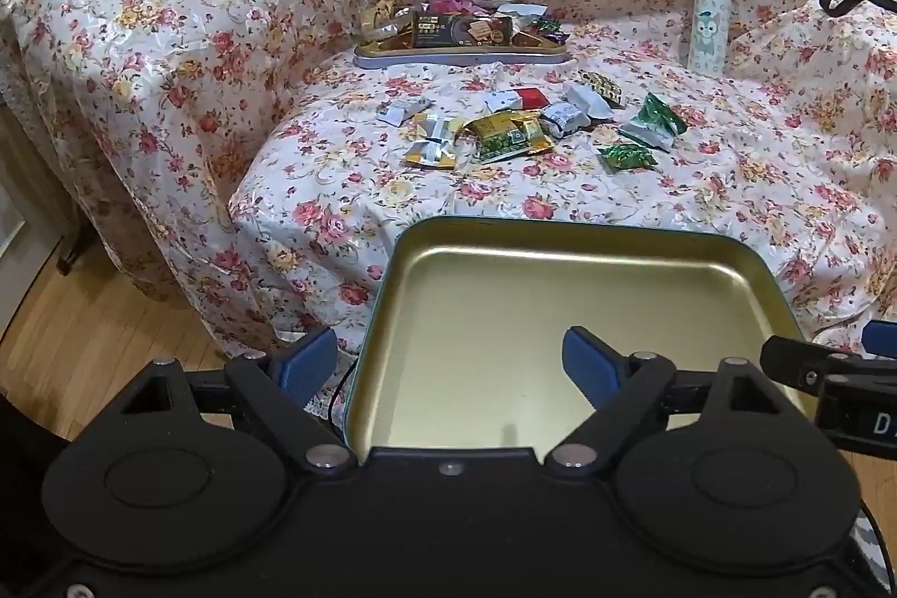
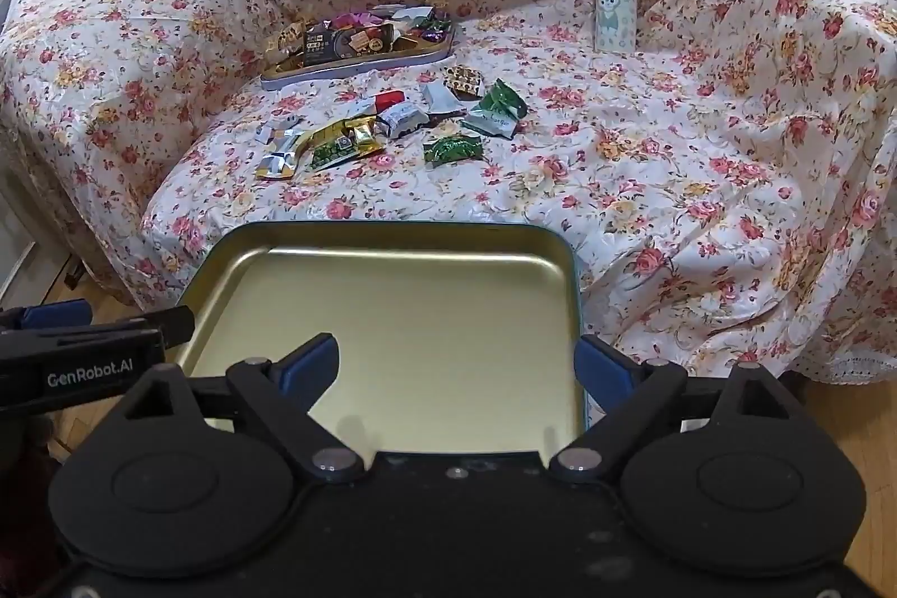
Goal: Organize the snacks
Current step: 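Carry both tools over the empty gold tray toward the scattered snacks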
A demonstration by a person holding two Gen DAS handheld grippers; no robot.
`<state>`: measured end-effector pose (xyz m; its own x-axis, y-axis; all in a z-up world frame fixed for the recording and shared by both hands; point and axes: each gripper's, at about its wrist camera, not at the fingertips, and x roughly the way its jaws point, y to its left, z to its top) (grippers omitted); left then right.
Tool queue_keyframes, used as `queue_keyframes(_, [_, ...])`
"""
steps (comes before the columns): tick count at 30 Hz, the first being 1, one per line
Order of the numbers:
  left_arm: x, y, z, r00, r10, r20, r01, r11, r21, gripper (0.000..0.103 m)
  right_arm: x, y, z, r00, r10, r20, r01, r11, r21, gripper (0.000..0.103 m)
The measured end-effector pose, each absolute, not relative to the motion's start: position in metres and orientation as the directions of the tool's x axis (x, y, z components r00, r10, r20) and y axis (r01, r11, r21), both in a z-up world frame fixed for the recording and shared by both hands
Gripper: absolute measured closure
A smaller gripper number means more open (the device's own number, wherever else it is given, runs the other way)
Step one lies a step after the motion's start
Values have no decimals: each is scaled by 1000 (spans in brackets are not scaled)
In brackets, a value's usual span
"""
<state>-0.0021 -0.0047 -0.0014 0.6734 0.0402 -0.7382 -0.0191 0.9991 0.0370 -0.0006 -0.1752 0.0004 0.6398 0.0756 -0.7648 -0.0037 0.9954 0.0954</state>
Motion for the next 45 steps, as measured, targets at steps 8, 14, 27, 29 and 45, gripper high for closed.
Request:
queue_keyframes(8, [-3,-6,-1,674,32,-738,-9,999,35,15,1,-174,-2,620,99,-779,-13,993,117,8])
queue_keyframes(14, [-2,-5,-3,658,21,-753,-8,1000,21,15,2,-174,-2,617,97,-781,-11,993,114,8])
queue_keyframes(27, [-2,-6,-3,650,19,-760,0,1000,25,15,4,-173,-5,599,102,-794,-14,993,117,9])
queue_keyframes(29, [-1,-6,-3,647,17,-762,1,1000,23,15,5,-174,-6,596,105,-796,-13,993,121,9])
queue_keyframes(45, [3,-7,-7,614,12,-789,2,1000,17,16,7,-176,-9,578,105,-809,-4,992,126,10])
